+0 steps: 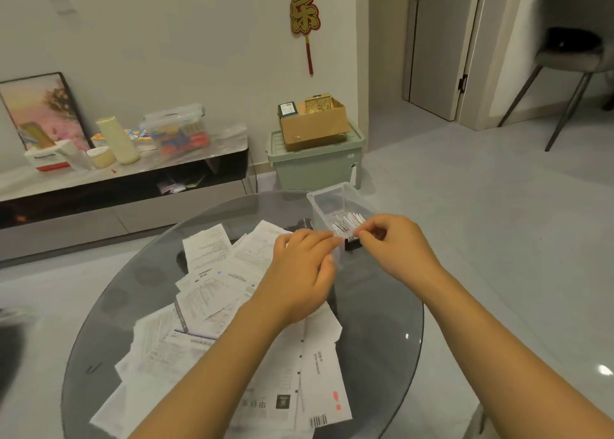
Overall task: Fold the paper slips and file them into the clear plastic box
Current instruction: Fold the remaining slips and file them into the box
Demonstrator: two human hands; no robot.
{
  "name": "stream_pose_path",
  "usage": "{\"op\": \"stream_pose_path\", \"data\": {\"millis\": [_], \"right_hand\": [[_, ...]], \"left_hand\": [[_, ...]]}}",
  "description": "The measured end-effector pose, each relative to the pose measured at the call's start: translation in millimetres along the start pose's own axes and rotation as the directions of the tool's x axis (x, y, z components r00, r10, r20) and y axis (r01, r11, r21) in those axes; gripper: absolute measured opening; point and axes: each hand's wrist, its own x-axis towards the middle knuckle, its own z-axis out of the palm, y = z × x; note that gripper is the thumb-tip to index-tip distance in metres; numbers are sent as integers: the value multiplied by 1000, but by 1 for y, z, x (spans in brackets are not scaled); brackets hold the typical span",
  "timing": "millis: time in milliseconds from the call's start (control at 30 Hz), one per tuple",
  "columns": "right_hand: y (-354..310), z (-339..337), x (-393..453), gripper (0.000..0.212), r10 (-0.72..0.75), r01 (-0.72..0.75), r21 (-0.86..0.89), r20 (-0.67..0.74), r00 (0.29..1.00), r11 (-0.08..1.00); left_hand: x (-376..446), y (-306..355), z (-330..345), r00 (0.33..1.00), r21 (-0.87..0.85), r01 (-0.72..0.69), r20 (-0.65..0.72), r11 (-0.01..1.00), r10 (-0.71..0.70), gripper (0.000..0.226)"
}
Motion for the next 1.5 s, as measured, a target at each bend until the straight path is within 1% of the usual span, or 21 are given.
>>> {"op": "stream_pose_path", "data": {"millis": [100, 233, 300, 367, 467, 567, 667, 767, 900, 967, 1033, 1133, 1200, 1300, 1400, 1500], "right_hand": [[-8, 12, -15, 15, -55, 58, -30, 94, 994, 998], [-12, 29, -41, 17, -98, 115, -65, 220, 971, 991], [-12, 40, -51, 17, -115, 147, -96, 283, 952, 984], [-12, 49, -60, 18, -134, 187, -124, 347, 928, 974], [-7, 59, -68, 19, -182, 274, -161, 431, 884, 948], [0, 63, -70, 19, -212, 339, -190, 485, 848, 922], [7, 71, -70, 24, -232, 397, -209, 542, 808, 894], [10, 78, -71, 32, -275, 478, -183, 623, 732, 859], [9, 81, -74, 49, -262, 536, -193, 708, 656, 822], [8, 79, -76, 58, -245, 560, -208, 740, 626, 802], [8, 78, -78, 62, -234, 572, -212, 761, 605, 792], [8, 78, -82, 54, -280, 601, -176, 759, 587, 780], [9, 80, -84, 40, -328, 609, -137, 740, 587, 781], [11, 81, -85, 18, -389, 591, -71, 689, 611, 803], [14, 81, -87, 12, -415, 561, -31, 639, 648, 827], [18, 82, -90, 11, -372, 500, -18, 647, 666, 866]], "left_hand": [[-39, 2, 3, 994, -25, 110, 19, 994, -109, 59], [-87, 1, 15, 964, -19, 254, 88, 967, -252, 61], [-105, -3, 21, 947, -17, 306, 105, 952, -303, 61], [-118, -8, 27, 931, 25, 335, 144, 942, -335, 65], [-122, -18, 24, 902, 89, 345, 242, 934, -357, 77], [-129, -26, 17, 880, 52, 361, 312, 931, -359, 86], [-142, -35, 16, 867, 43, 357, 356, 933, -348, 91], [-149, -41, 13, 853, 27, 345, 408, 938, -326, 89], [-152, -43, 9, 833, 8, 326, 470, 945, -292, 95], [-154, -43, 7, 826, -3, 323, 489, 946, -280, 98], [-156, -43, 6, 832, -17, 323, 481, 946, -275, 97], [-157, -42, 5, 860, -42, 317, 434, 948, -268, 88], [-159, -42, 4, 879, -85, 328, 393, 941, -271, 79], [-163, -43, 1, 898, -164, 360, 327, 918, -294, 68], [-167, -43, 0, 912, -210, 365, 276, 907, -303, 59], [-171, -43, 1, 910, -233, 376, 276, 897, -310, 55]]}}
